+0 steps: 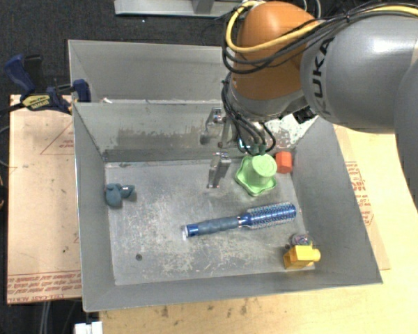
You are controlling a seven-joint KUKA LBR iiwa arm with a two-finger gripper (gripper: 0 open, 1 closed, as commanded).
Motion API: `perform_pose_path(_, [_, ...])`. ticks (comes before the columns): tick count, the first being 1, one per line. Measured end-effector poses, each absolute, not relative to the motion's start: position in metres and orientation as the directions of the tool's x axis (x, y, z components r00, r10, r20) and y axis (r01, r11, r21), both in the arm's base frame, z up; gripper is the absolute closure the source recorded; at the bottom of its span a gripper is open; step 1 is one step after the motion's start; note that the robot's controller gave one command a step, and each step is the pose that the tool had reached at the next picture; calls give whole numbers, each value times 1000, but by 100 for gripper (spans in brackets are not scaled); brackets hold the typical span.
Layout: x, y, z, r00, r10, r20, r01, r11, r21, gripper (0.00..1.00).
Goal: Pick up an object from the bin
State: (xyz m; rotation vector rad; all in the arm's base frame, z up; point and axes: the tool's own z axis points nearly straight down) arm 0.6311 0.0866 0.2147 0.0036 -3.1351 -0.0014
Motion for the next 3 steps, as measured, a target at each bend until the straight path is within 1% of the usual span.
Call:
perform_pose_path(1, [573, 66, 131, -979, -205, 8, -205, 979, 1, 0])
perform_pose_path(2, [544, 69, 75, -990, -142, -14, -142, 990, 2, 0])
perform_pose_path(3, [546, 69, 77, -990, -142, -17, -142, 990, 3, 100])
